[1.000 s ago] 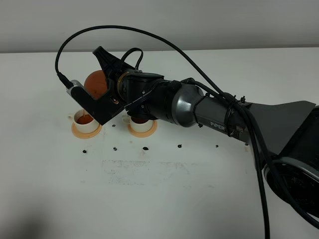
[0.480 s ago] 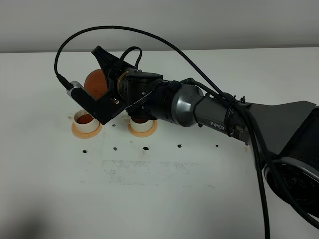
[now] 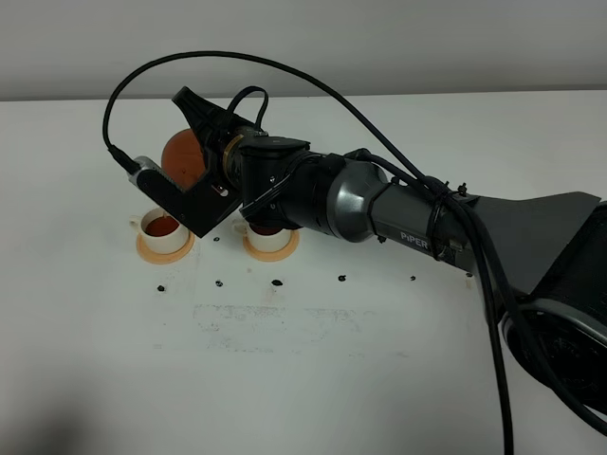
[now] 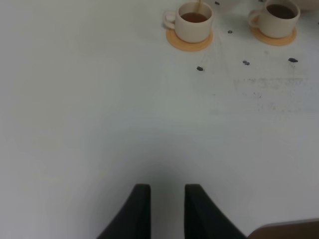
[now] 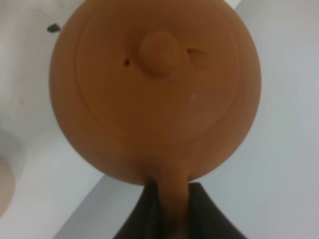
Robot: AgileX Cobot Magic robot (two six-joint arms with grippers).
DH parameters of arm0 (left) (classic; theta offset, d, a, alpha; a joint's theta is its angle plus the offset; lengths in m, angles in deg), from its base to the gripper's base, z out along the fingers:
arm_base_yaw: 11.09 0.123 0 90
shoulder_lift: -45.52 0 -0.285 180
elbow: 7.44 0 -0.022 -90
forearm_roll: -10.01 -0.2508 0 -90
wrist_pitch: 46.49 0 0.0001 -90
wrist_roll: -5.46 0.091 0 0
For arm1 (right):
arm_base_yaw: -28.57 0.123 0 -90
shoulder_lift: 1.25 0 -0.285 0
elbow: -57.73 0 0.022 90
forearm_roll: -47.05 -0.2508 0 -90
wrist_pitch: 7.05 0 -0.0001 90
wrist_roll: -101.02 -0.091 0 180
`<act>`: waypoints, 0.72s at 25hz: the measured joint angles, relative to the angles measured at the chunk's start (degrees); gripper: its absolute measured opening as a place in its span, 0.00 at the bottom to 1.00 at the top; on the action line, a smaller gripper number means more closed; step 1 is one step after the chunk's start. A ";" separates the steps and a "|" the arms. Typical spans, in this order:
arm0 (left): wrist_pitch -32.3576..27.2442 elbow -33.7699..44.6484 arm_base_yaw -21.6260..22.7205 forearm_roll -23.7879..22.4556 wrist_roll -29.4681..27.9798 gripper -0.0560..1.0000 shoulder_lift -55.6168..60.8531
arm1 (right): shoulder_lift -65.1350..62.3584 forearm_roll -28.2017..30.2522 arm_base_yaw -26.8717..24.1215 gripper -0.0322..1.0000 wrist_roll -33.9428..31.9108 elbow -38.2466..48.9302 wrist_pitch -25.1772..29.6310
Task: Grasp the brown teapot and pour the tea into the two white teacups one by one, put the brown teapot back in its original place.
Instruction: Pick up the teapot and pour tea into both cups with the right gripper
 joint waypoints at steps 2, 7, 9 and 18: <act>0.00 0.00 0.00 0.00 0.00 0.20 0.00 | 0.00 0.12 0.00 0.11 0.02 0.00 0.00; 0.00 0.00 0.00 0.00 0.00 0.20 0.00 | 0.00 0.26 0.00 0.11 0.09 0.00 -0.08; 0.00 0.00 0.00 0.00 0.00 0.20 0.00 | 0.00 0.31 0.00 0.11 0.14 0.00 -0.20; 0.00 0.00 0.00 -0.02 0.00 0.20 0.00 | 0.00 0.54 0.00 0.11 0.16 0.00 -0.46</act>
